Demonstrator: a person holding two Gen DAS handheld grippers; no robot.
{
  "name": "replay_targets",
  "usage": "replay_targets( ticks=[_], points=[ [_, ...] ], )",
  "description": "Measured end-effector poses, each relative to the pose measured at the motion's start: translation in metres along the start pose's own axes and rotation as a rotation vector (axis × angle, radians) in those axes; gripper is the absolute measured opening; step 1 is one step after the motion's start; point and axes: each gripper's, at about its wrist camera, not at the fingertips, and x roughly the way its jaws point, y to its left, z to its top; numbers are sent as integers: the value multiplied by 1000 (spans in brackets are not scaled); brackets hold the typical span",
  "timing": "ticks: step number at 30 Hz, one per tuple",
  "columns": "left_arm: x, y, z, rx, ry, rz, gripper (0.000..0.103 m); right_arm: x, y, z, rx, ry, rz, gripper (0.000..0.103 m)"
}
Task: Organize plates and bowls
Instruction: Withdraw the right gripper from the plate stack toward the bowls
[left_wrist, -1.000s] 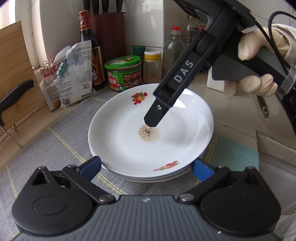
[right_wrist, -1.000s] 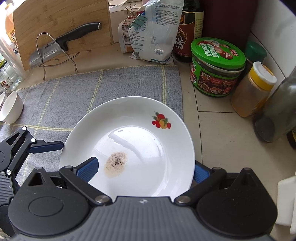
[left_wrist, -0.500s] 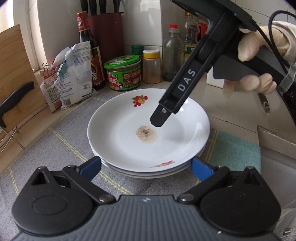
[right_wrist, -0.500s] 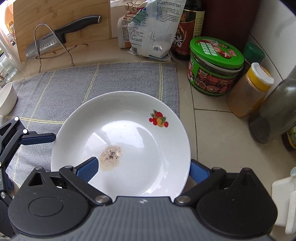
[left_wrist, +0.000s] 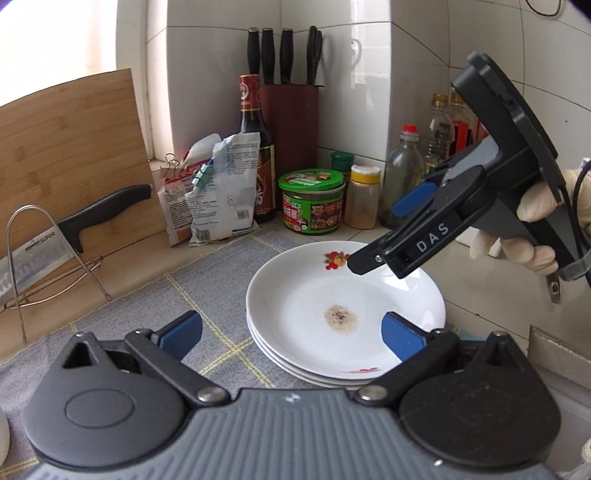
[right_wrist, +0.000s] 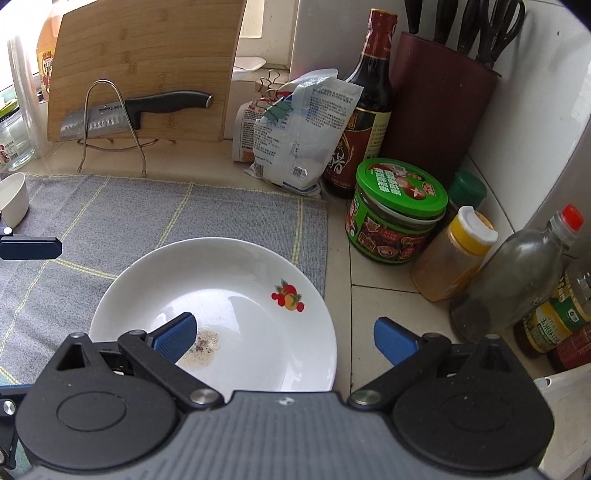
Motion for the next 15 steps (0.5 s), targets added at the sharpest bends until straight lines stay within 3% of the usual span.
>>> replay_targets(
  ticks=[3,9,15],
  points=[
    [-12,3,-2,-23,2,51,102,-2,9,1,-48,-32,13,103],
    [-40,16,-12,-78,36,181,102,-2,39,1,-113,-72,139,103],
    [-72,40,-27,-179,34,272,102,-8,80,-6,-95,-113,206,103]
  ],
)
